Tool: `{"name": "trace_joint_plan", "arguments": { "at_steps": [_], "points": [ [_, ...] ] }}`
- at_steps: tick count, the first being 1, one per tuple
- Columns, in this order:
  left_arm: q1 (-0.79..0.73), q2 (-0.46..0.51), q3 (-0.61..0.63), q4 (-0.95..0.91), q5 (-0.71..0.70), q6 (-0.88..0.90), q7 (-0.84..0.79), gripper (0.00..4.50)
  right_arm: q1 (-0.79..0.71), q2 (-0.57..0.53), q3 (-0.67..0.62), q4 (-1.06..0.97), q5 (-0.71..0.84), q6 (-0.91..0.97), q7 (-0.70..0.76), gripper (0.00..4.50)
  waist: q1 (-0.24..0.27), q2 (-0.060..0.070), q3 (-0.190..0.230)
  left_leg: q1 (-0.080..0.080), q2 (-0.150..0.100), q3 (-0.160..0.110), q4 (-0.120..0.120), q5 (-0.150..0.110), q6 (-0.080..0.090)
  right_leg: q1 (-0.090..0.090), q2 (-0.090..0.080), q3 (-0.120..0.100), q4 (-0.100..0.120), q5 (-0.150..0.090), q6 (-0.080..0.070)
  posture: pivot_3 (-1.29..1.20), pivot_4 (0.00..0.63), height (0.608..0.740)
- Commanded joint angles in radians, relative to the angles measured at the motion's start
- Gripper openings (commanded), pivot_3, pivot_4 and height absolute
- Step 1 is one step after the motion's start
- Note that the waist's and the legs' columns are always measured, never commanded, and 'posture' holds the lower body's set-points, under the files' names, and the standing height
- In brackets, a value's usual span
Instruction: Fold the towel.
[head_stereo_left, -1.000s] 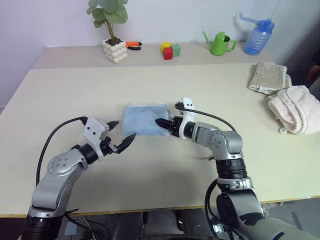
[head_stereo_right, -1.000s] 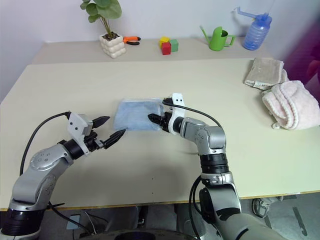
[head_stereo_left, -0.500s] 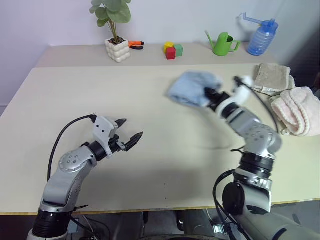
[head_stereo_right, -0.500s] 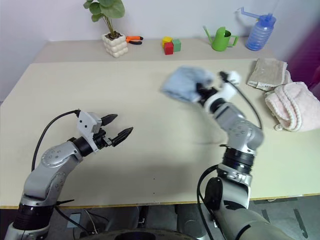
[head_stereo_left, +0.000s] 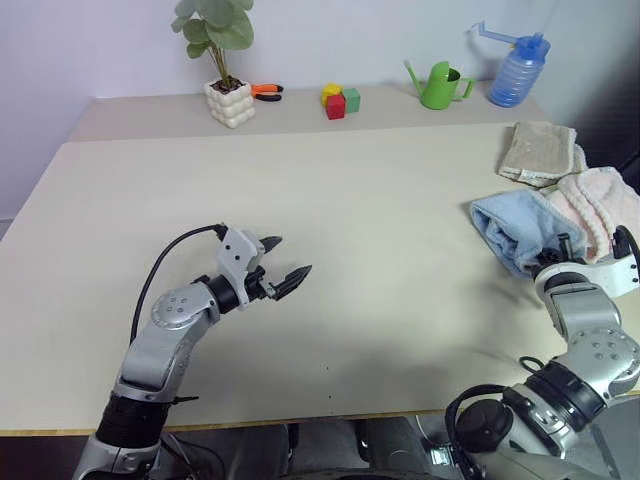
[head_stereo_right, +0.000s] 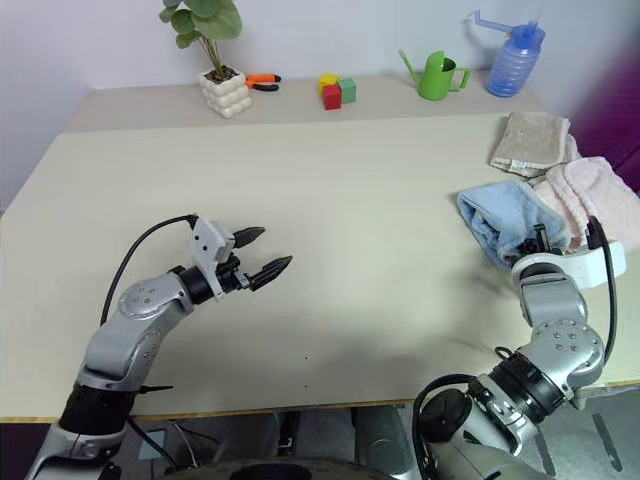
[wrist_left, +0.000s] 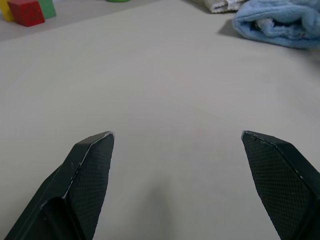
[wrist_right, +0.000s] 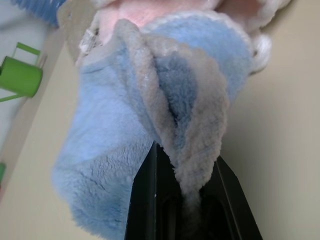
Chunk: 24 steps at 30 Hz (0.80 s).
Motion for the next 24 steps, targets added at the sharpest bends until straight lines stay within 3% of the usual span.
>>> {"name": "trace_joint_plan", "arguments": {
  "at_steps": [1, 3, 7, 12, 17, 24],
  "points": [
    [-0.018, -0.006, -0.007, 0.004, 0.011, -0.034, -0.010, 4.21, 0.009, 0.005, 0.021, -0.060, 0.101, -0.035, -0.019, 1.07, 0.000, 0.000, 0.000, 0.000, 0.000, 0.000, 0.000, 0.000, 0.000, 0.000, 0.000, 0.000, 0.000, 0.000, 0.000, 0.00, 0.150, 0.727],
    [-0.022, -0.009, -0.010, 0.014, 0.016, -0.041, -0.013, 4.21, 0.021, -0.011, 0.045, -0.067, 0.111, -0.061, -0.009, 2.02, 0.000, 0.000, 0.000, 0.000, 0.000, 0.000, 0.000, 0.000, 0.000, 0.000, 0.000, 0.000, 0.000, 0.000, 0.000, 0.00, 0.150, 0.727],
    [-0.023, -0.012, -0.009, 0.030, 0.023, -0.057, -0.016, 4.21, 0.083, -0.109, 0.162, -0.092, -0.022, -0.113, 0.041, 3.99, 0.003, 0.001, 0.000, 0.000, 0.000, 0.000, 0.000, 0.000, 0.000, 0.000, 0.000, 0.000, 0.000, 0.000, 0.000, 0.00, 0.150, 0.727],
    [-0.022, -0.016, -0.002, 0.054, 0.037, -0.082, -0.010, 4.21, 0.149, -0.253, 0.296, -0.082, -0.254, -0.232, 0.097, 3.99, 0.003, 0.001, 0.000, 0.000, 0.000, 0.000, 0.000, 0.000, 0.000, 0.000, 0.000, 0.000, -0.001, 0.000, 0.001, 0.00, 0.150, 0.727],
    [-0.024, -0.007, 0.034, 0.096, 0.053, -0.117, 0.015, 4.21, 0.194, -0.402, 0.475, -0.078, -0.446, -0.313, 0.250, 3.99, -0.001, 0.001, 0.000, 0.000, 0.000, 0.001, 0.001, 0.000, 0.000, 0.000, 0.001, 0.000, 0.000, 0.000, 0.001, 0.00, 0.150, 0.727],
    [-0.025, 0.011, 0.110, 0.156, 0.091, -0.170, 0.081, 4.21, 0.181, -0.544, 0.794, -0.051, -0.557, -0.464, 0.683, 3.99, 0.003, 0.000, 0.000, 0.002, 0.000, 0.001, 0.001, 0.000, 0.000, 0.002, 0.001, 0.000, -0.001, 0.000, 0.001, 0.00, 0.150, 0.727]
  ]
}}
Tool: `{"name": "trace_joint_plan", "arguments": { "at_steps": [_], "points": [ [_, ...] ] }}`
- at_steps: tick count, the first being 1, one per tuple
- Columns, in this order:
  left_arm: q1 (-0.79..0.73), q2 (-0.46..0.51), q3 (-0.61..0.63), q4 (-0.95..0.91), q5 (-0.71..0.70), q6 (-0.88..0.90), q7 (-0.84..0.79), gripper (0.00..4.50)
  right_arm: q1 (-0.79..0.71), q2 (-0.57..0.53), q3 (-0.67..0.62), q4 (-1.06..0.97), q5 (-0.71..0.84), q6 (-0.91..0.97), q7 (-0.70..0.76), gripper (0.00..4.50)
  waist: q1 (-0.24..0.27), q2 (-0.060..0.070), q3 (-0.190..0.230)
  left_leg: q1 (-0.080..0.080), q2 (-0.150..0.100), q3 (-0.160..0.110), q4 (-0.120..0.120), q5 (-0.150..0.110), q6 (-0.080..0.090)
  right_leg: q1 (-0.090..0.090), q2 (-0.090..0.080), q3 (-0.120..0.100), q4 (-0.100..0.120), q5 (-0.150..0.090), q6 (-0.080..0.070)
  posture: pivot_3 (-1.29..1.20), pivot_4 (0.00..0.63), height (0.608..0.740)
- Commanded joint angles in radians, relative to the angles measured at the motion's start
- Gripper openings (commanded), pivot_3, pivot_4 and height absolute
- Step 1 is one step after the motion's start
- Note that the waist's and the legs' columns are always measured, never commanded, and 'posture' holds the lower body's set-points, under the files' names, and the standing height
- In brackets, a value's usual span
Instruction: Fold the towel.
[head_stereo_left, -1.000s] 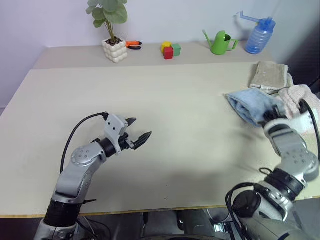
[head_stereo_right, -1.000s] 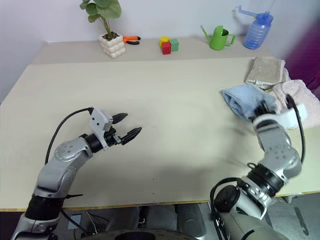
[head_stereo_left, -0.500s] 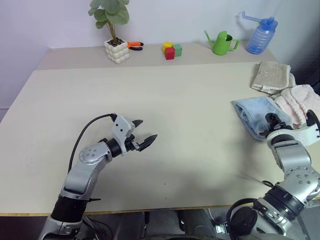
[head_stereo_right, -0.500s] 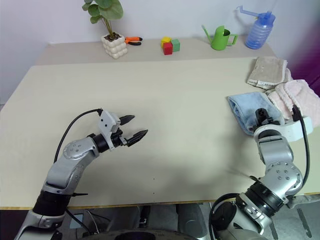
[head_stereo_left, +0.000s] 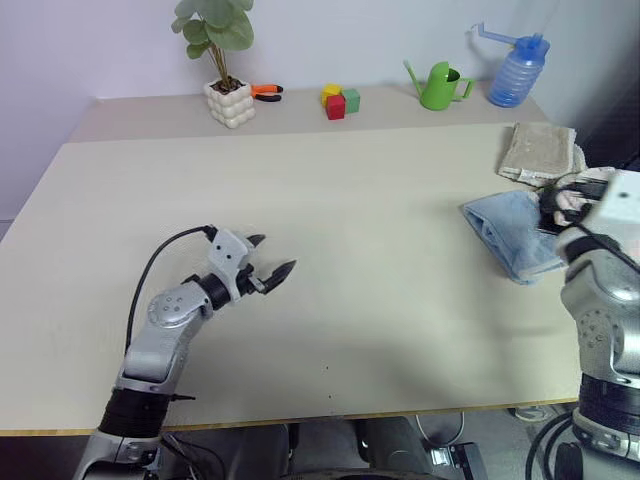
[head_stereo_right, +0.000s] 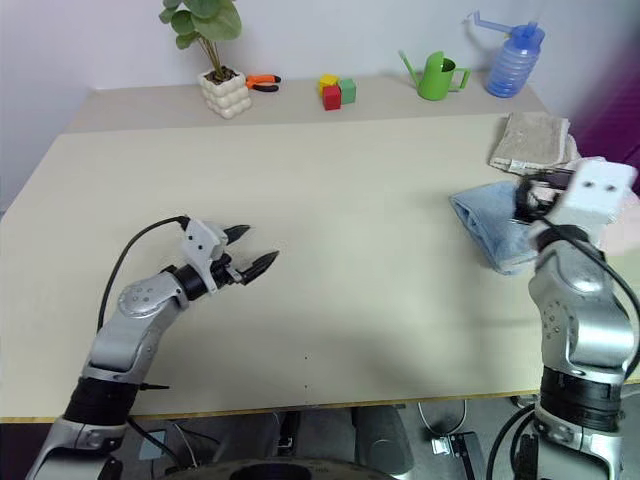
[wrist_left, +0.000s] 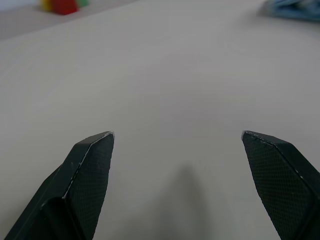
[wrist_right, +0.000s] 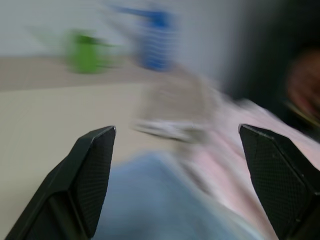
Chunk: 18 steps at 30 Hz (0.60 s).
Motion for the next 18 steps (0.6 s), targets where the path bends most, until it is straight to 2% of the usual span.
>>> {"name": "trace_joint_plan", "arguments": {
  "at_steps": [1, 8, 18],
  "points": [
    [-0.003, 0.014, 0.055, -0.008, 0.012, -0.034, 0.030, 4.21, -0.002, -0.051, 0.133, -0.020, -0.034, -0.090, 0.234, 3.99, 0.003, 0.000, 0.000, 0.000, 0.000, 0.000, 0.000, 0.000, 0.000, 0.000, 0.000, 0.000, 0.000, 0.000, 0.000, 0.00, 0.150, 0.727],
    [0.076, 0.058, 0.130, -0.057, 0.000, -0.052, 0.027, 4.21, -0.026, -0.058, 0.267, 0.087, -0.062, -0.191, 0.523, 3.99, 0.005, -0.001, 0.000, -0.001, -0.001, -0.001, 0.001, -0.001, 0.001, 0.001, -0.002, 0.000, -0.003, 0.001, 0.002, 0.00, 0.150, 0.727],
    [0.173, 0.062, 0.158, -0.164, -0.013, -0.022, 0.048, 4.21, -0.110, -0.018, 0.297, 0.161, -0.079, -0.191, 0.645, 3.99, 0.006, -0.001, 0.000, -0.001, -0.001, -0.001, 0.001, -0.001, 0.001, 0.001, -0.002, -0.001, -0.003, 0.001, 0.001, 0.00, 0.150, 0.727]
  ]
}}
